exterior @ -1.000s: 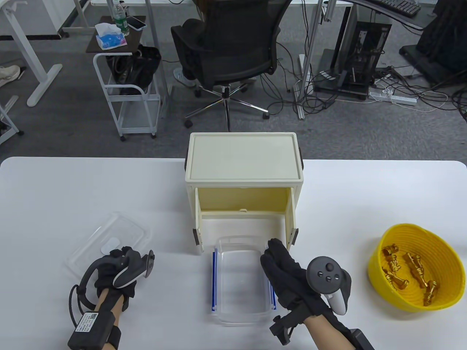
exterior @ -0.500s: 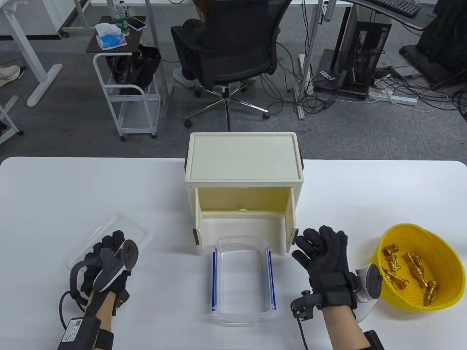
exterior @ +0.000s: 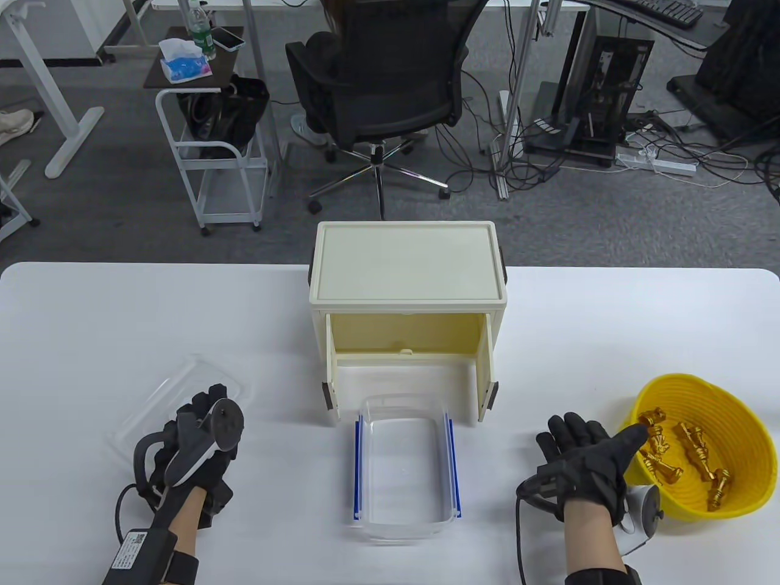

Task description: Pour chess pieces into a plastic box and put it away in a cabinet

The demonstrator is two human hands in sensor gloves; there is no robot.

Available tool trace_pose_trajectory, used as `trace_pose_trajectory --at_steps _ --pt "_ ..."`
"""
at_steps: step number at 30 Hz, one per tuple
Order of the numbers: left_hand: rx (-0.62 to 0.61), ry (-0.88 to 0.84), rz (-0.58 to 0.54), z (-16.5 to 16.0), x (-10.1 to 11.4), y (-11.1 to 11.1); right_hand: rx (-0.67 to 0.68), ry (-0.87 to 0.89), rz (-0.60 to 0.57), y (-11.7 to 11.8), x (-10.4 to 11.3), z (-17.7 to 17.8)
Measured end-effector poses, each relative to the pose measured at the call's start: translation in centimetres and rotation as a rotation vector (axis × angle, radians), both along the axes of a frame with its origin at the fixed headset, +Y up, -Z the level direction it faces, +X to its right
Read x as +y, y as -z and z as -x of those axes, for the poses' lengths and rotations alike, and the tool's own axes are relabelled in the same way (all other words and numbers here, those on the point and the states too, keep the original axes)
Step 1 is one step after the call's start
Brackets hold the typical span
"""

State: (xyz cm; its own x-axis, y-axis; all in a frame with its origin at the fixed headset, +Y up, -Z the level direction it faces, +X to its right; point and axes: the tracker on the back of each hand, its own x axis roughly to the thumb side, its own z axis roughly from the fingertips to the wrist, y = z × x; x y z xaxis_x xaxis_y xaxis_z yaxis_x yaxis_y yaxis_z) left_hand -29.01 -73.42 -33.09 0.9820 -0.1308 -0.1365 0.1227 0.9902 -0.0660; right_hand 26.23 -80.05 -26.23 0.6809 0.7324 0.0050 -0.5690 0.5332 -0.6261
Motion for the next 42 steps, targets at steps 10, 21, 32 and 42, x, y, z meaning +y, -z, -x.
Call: trace_pose_trajectory --at_steps 10,21,32,42 --pt "-0.075 0.043 -0.004 -1.9 -0.3 -0.1 -0.112 0.022 0.101 -0.8 -2.2 -1.9" --pt "-0.102 0.08 -0.006 -2.5 -0.5 -0.2 -0.096 -0.017 0.088 -0.6 -2.1 -2.1" --pt "-0.089 0.058 -0.01 -2.1 -0.5 -0.2 -0.055 -0.017 0.056 -0.1 -0.8 -0.6" --pt "-0.098 0.039 -0.04 -1.9 -0.3 -0.2 0.168 -0.201 -0.099 1.1 4.3 2.7"
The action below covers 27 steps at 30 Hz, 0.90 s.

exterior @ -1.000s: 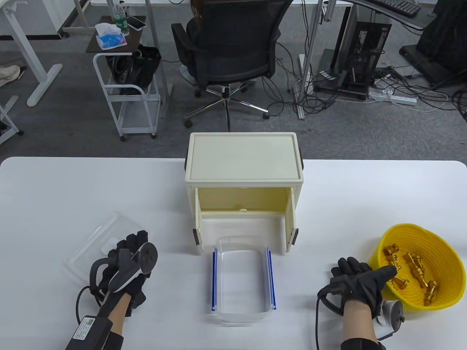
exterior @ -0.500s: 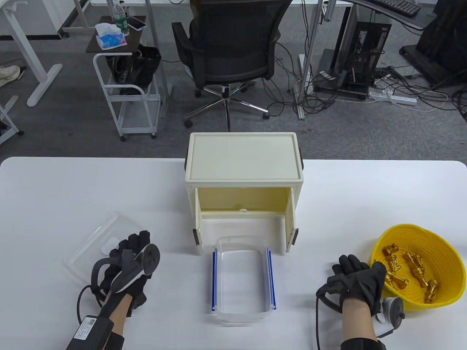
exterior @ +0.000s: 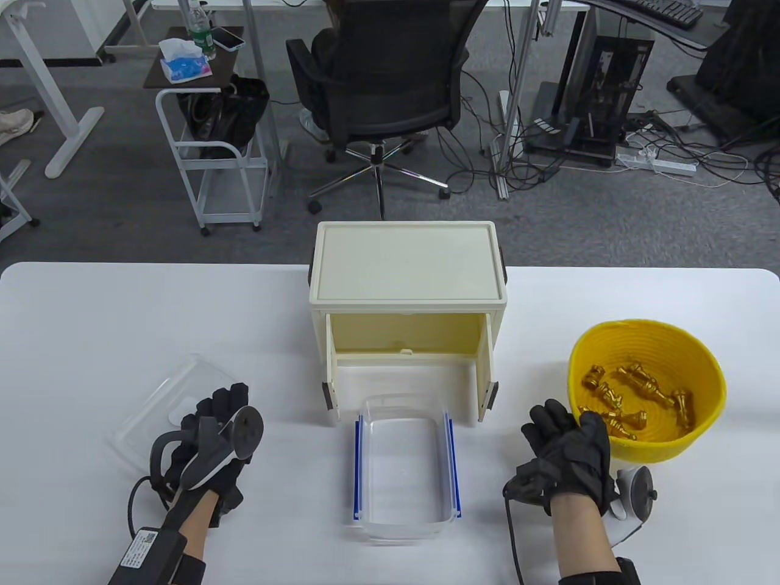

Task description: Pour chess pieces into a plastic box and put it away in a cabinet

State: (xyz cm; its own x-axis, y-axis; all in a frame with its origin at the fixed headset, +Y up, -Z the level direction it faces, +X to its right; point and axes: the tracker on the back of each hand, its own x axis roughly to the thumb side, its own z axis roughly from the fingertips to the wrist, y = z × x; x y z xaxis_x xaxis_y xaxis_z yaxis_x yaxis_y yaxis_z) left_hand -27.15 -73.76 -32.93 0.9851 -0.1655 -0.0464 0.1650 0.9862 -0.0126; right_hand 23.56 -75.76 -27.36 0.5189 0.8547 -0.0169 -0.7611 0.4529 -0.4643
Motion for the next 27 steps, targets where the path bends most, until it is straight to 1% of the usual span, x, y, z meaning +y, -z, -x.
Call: trace_pose_trajectory --at_steps 3,8,10,13,16,21,27 --pt "-0.003 -0.011 -0.013 0.1 0.2 0.0 0.057 -0.09 -0.06 0.0 2.3 0.6" --pt "-0.013 -0.031 -0.036 0.0 0.5 0.0 0.16 -0.298 -0.146 -0.8 6.5 1.7" --pt "-0.018 -0.032 -0.038 0.0 0.5 0.0 0.208 -0.366 -0.174 -1.1 7.8 2.4" --pt "-0.028 -0.029 -0.054 -0.1 0.6 -0.1 0.284 -0.398 -0.213 -1.4 8.8 3.7" --pt "-0.032 -0.033 -0.064 -0.1 0.7 -0.1 0.371 -0.421 -0.226 -1.6 9.2 5.3" --pt "-0.028 -0.037 -0.064 -0.1 0.7 -0.1 0.508 -0.47 -0.2 -1.4 8.8 7.5" --pt "-0.02 -0.046 -0.064 0.0 0.8 -0.2 0.568 -0.553 -0.139 -0.8 7.8 8.2"
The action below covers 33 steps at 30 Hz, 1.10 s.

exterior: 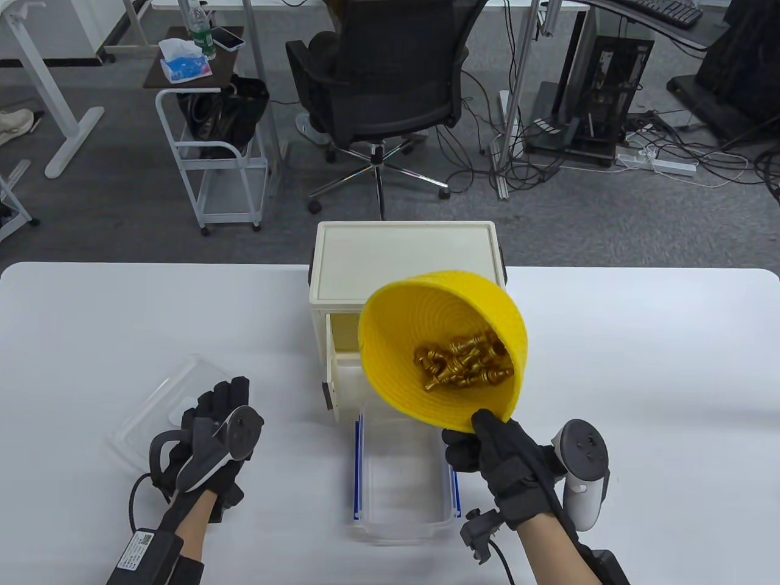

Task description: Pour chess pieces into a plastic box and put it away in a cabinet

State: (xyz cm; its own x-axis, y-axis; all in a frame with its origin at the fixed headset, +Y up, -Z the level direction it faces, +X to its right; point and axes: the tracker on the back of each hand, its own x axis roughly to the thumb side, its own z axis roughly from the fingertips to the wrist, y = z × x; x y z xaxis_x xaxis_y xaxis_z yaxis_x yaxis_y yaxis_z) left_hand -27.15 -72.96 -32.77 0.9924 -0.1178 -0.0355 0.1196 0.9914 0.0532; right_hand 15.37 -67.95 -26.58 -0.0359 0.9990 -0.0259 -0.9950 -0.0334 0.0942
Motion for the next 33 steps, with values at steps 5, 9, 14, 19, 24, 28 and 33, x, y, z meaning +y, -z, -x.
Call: trace_pose_trajectory --at_steps 5,9,14,19,24,28,33 --pt "0.004 0.002 0.007 0.01 0.03 -0.01 -0.002 -0.101 0.008 0.31 -0.29 -0.29" --pt "0.003 0.005 0.009 -0.01 0.1 -0.03 -0.019 -0.221 -0.009 0.49 -0.26 -0.5" --pt "-0.001 0.01 0.01 -0.06 0.1 -0.01 -0.043 -0.327 -0.041 0.63 -0.13 -0.69" --pt "-0.002 0.018 0.013 -0.11 0.1 -0.04 -0.052 -0.341 -0.032 0.7 -0.36 -0.74" --pt "-0.002 0.017 0.014 -0.13 0.11 -0.04 -0.058 -0.397 -0.05 0.72 -0.39 -0.54" --pt "-0.002 0.019 0.016 -0.17 0.11 -0.04 -0.067 -0.464 -0.078 0.67 -0.28 -0.31" --pt "-0.005 0.021 0.016 -0.23 0.11 -0.05 -0.086 -0.541 -0.11 0.6 -0.21 0.03"
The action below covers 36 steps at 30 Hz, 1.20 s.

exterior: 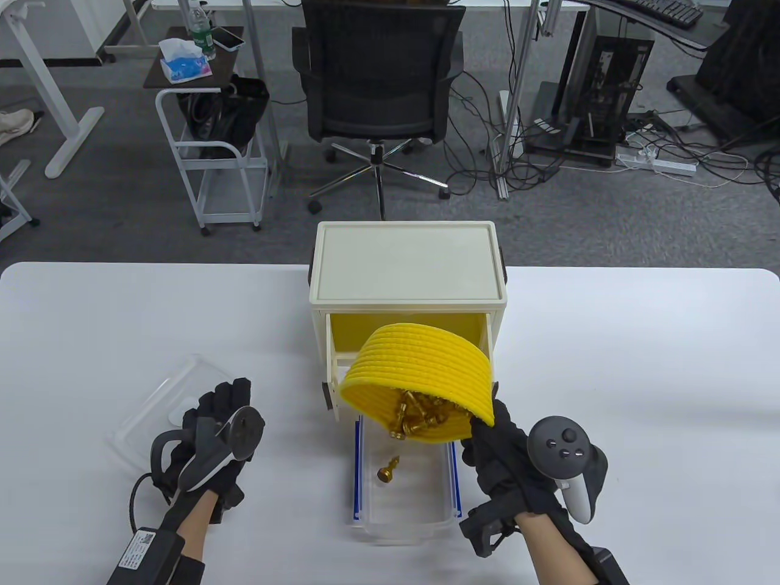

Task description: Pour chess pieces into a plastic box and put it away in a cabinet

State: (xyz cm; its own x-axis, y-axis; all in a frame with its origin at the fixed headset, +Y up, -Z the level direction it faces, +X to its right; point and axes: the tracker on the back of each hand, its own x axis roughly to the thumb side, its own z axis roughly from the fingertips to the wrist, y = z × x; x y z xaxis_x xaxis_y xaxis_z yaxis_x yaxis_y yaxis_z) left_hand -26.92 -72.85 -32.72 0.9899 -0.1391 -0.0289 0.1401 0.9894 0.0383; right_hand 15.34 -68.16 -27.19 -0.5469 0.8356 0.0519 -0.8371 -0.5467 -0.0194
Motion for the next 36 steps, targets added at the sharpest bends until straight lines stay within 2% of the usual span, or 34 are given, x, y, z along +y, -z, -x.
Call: trace_pose_trajectory --at_steps 4,11,17,20,23,27,31,36 --pt "0.0 0.001 0.001 0.0 0.0 0.0 -0.013 -0.06 -0.025 -0.1 0.0 0.3" --pt "-0.004 0.003 0.002 -0.1 0.0 0.0 -0.062 -0.127 -0.133 -0.6 0.5 0.5" --pt "-0.004 0.013 0.008 -0.2 0.0 -0.1 -0.113 -0.064 -0.181 -0.7 0.7 -0.4" --pt "-0.004 0.015 0.01 -0.2 -0.1 -0.1 -0.122 0.095 -0.152 -0.5 0.5 -1.4" --pt "-0.005 0.014 0.01 -0.2 -0.1 -0.1 -0.099 0.373 -0.105 -0.1 -0.3 -2.5" --pt "-0.003 0.021 0.016 -0.3 -0.1 -0.1 -0.063 0.708 -0.121 0.4 -1.3 -3.2" --pt "-0.001 0.022 0.02 -0.3 -0.1 -0.1 -0.049 0.897 -0.108 0.6 -1.9 -3.7" --pt "0.004 0.031 0.029 -0.2 -0.1 -0.1 -0.116 1.127 -0.099 0.6 -3.1 -4.1"
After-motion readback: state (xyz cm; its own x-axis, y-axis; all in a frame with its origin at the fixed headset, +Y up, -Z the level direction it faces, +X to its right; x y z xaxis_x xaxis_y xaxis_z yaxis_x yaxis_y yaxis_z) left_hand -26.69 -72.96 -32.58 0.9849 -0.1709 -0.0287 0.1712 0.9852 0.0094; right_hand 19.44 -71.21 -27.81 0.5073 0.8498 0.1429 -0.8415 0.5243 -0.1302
